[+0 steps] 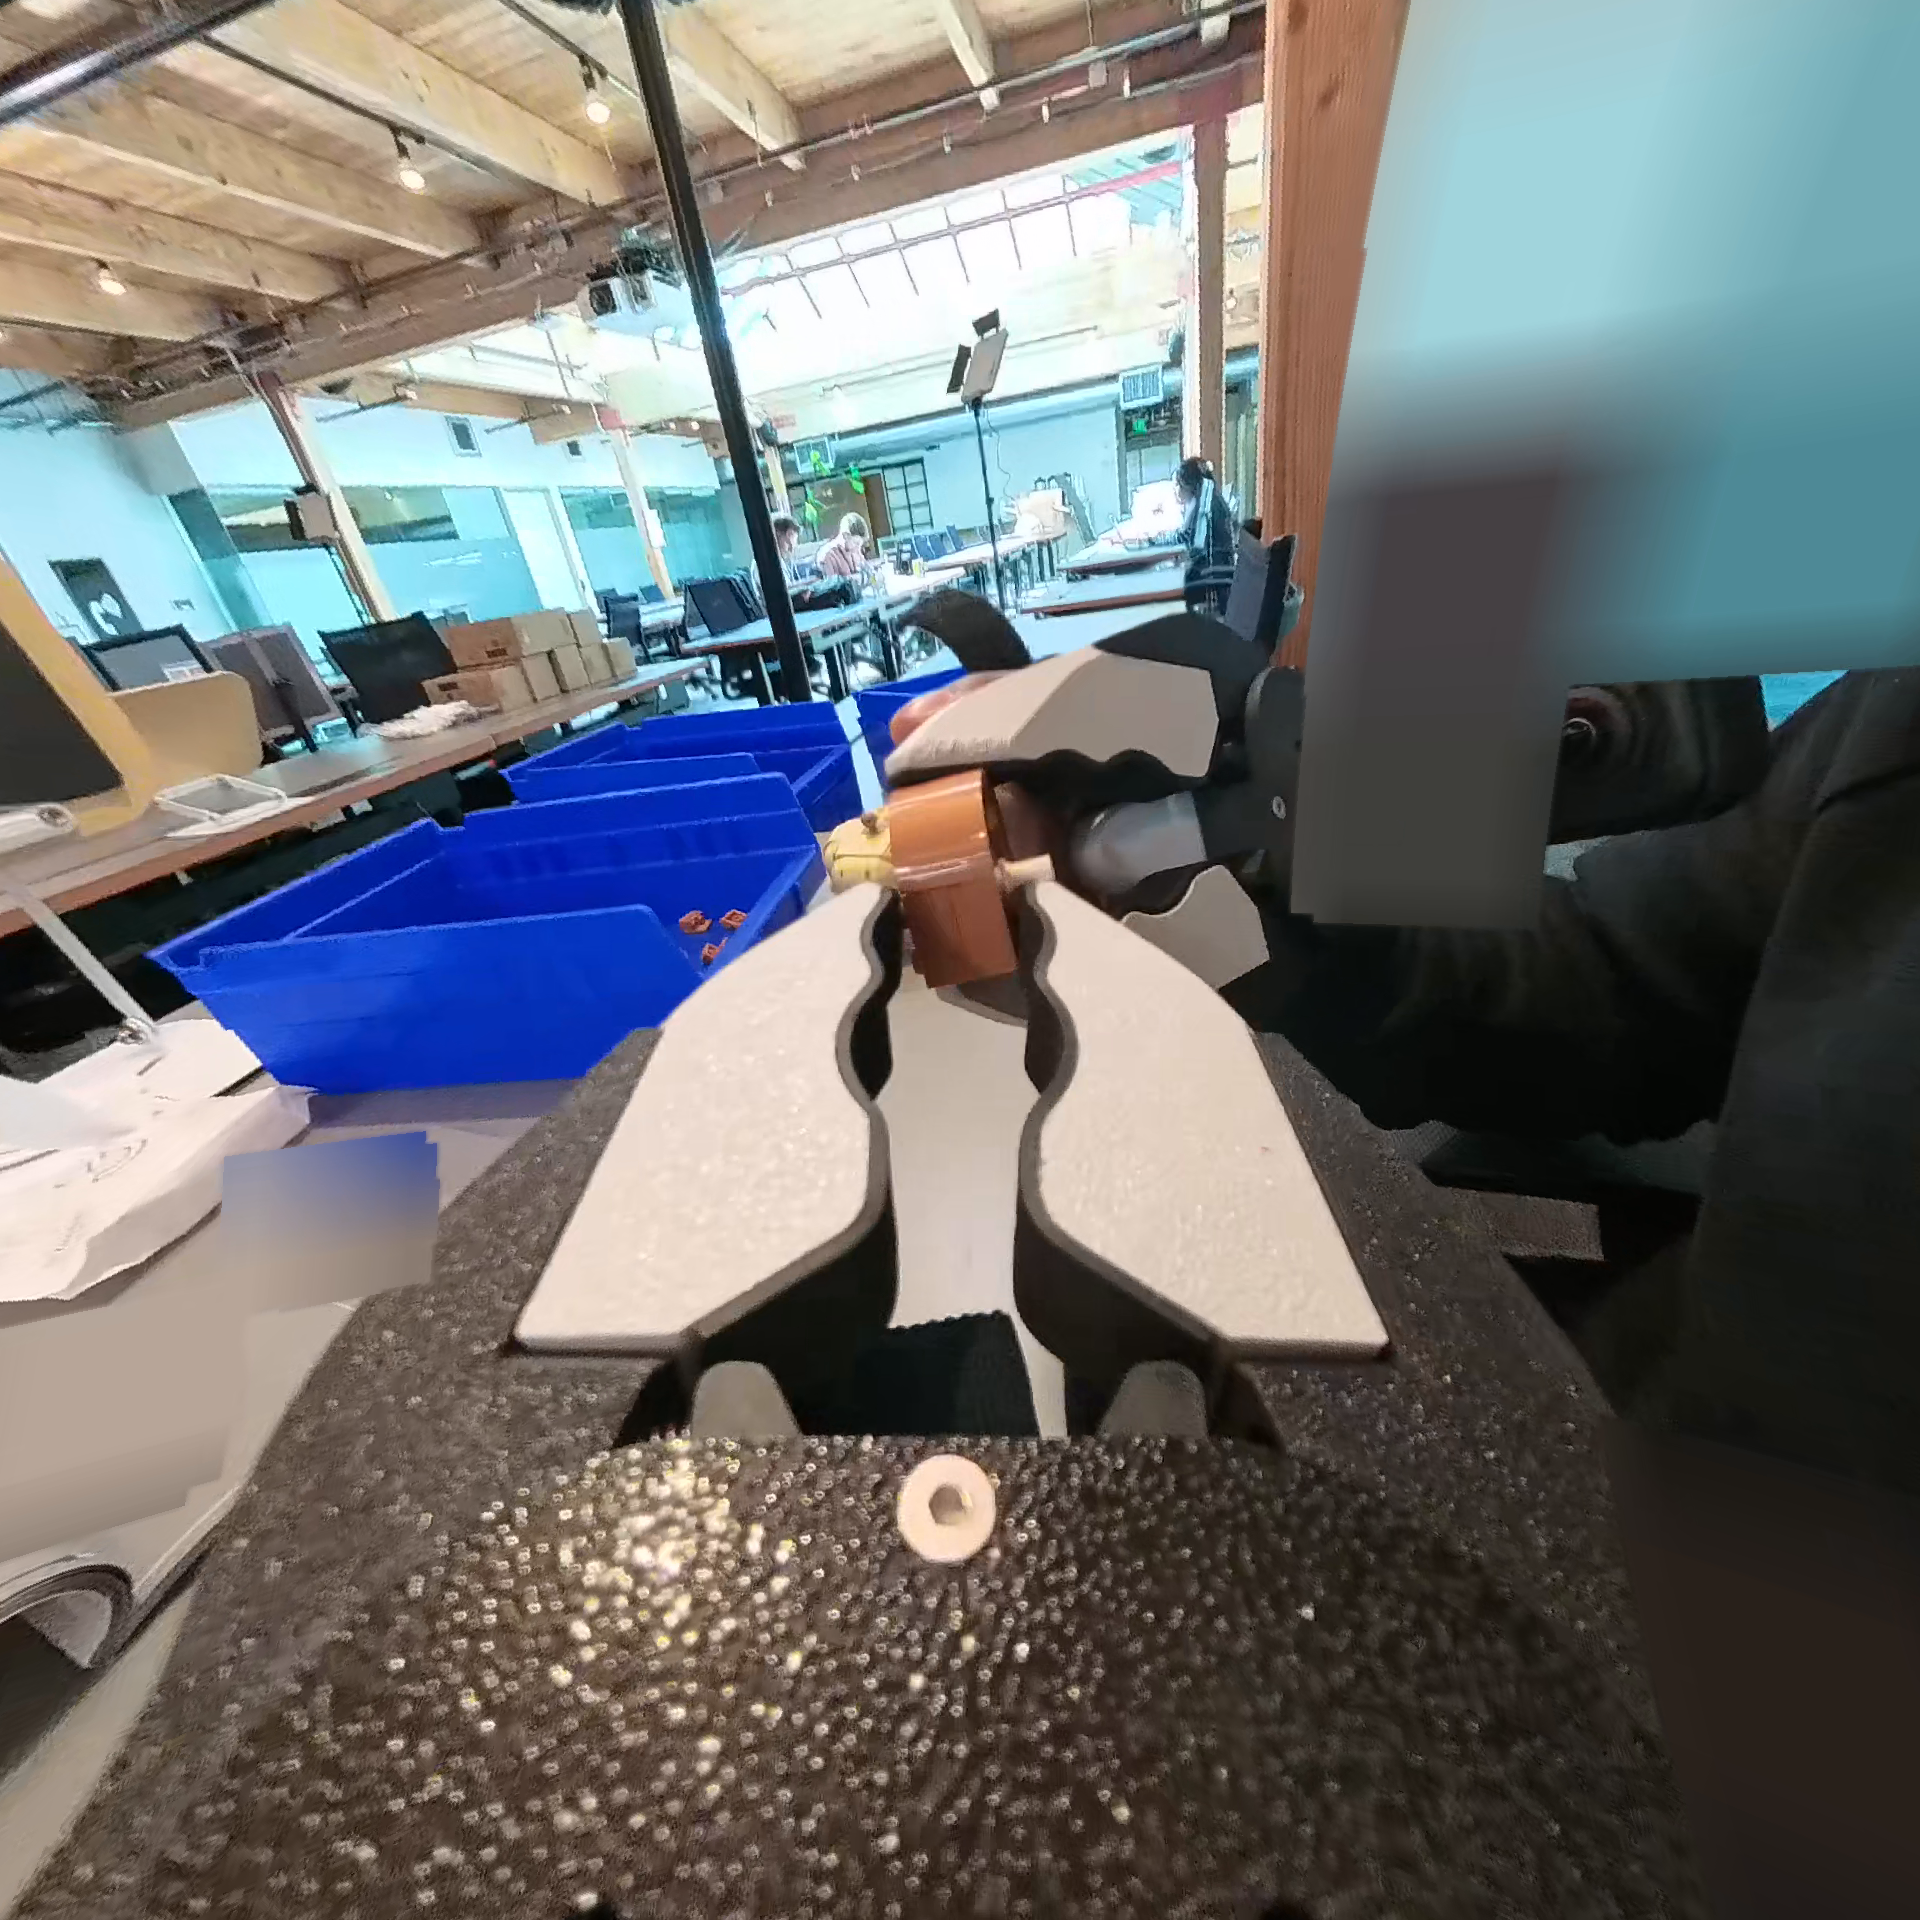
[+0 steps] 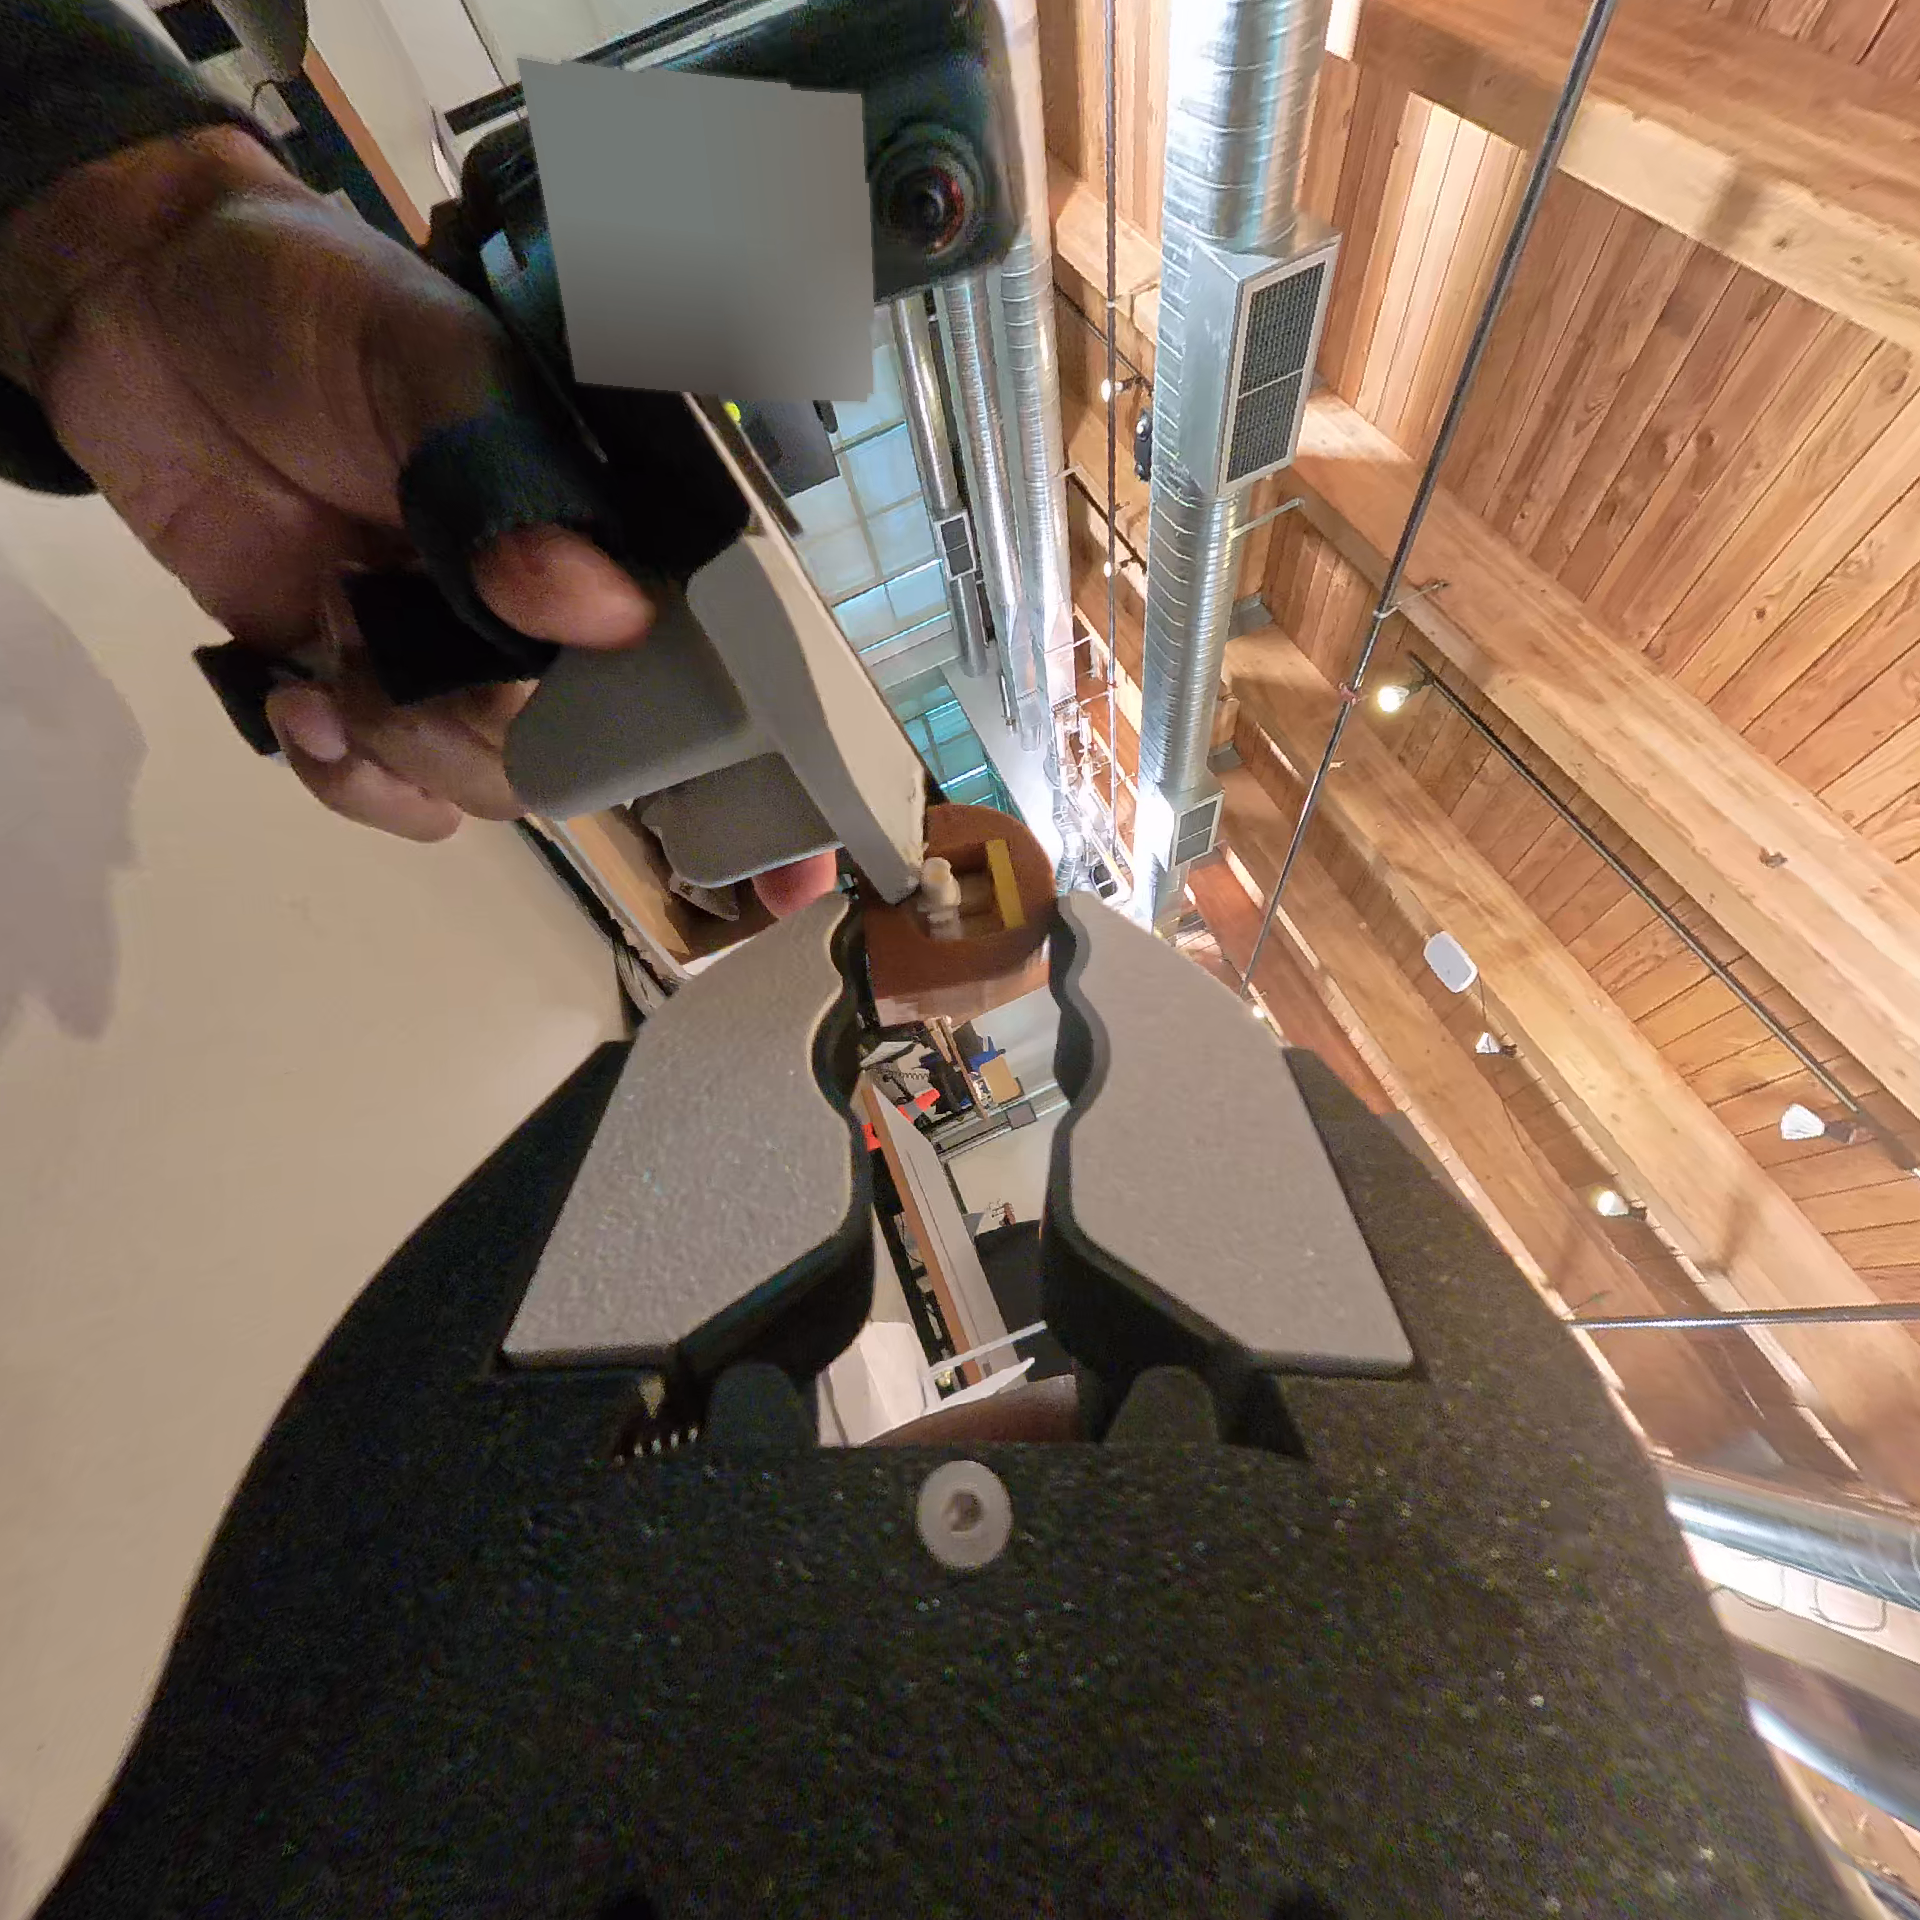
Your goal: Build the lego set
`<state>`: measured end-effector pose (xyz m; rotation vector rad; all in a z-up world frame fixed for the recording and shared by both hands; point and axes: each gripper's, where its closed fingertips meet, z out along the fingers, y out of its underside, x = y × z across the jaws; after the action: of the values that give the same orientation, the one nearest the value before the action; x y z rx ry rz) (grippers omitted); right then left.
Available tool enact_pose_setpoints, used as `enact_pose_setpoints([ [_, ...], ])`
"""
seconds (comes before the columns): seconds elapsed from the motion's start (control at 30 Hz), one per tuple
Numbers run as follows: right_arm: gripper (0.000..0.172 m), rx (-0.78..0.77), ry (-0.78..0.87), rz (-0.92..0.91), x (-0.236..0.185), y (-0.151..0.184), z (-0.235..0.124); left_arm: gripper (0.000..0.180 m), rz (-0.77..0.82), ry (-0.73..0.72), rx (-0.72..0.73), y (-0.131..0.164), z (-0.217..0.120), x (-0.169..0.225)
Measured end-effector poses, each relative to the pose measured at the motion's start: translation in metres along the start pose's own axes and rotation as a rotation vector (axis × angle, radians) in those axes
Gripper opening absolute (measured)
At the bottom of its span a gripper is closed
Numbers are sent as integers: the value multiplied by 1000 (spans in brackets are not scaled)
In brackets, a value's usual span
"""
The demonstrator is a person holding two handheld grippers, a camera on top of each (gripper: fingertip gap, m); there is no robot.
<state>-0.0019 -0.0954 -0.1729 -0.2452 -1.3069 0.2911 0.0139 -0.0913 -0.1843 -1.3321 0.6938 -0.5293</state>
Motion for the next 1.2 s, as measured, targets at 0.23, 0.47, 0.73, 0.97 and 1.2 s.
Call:
enact_pose_setpoints([
  [0.23,36,-25,-56,185,-7,10,4,20,74,-98,78,6,-5,-13],
  [0.47,50,13,-318,991,-6,23,0,20,498,-322,171,-1,-28,-29],
  [0.73,59,73,-711,1522,-13,-1,15,20,958,-413,93,6,-32,-24],
  [0.97,55,32,-807,1589,-34,-5,28,20,1067,-407,57,10,-38,-22],
  [1.2,40,44,-860,1586,-43,-8,28,19,1129,-393,28,15,-41,-21],
])
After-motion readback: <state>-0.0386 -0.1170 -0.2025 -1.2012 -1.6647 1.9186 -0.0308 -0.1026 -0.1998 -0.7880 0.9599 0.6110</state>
